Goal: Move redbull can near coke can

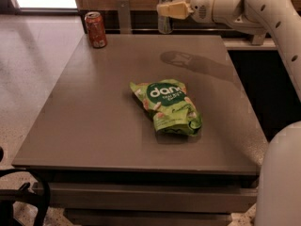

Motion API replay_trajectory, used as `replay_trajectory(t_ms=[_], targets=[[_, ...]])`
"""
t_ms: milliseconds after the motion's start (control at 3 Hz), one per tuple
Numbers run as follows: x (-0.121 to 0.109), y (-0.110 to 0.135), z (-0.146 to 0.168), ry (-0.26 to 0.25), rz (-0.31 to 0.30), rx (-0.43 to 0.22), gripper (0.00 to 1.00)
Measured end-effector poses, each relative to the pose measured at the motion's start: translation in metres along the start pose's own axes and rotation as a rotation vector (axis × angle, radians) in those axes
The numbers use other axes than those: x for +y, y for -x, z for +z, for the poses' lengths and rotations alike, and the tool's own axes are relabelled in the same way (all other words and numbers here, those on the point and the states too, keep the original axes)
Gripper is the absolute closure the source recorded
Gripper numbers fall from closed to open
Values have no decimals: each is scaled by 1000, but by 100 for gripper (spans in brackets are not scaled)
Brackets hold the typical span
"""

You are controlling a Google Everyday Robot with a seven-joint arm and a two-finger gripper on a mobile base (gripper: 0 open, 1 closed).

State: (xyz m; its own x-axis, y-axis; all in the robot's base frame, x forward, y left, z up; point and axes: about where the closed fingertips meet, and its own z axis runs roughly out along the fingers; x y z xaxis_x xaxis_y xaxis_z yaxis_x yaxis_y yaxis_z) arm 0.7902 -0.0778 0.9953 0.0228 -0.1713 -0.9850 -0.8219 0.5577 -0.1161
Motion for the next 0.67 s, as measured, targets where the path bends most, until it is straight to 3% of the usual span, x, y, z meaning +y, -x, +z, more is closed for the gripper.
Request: replay_trajectory(t_ms=[667], targets=[[19, -10, 67, -39, 44, -51, 100]])
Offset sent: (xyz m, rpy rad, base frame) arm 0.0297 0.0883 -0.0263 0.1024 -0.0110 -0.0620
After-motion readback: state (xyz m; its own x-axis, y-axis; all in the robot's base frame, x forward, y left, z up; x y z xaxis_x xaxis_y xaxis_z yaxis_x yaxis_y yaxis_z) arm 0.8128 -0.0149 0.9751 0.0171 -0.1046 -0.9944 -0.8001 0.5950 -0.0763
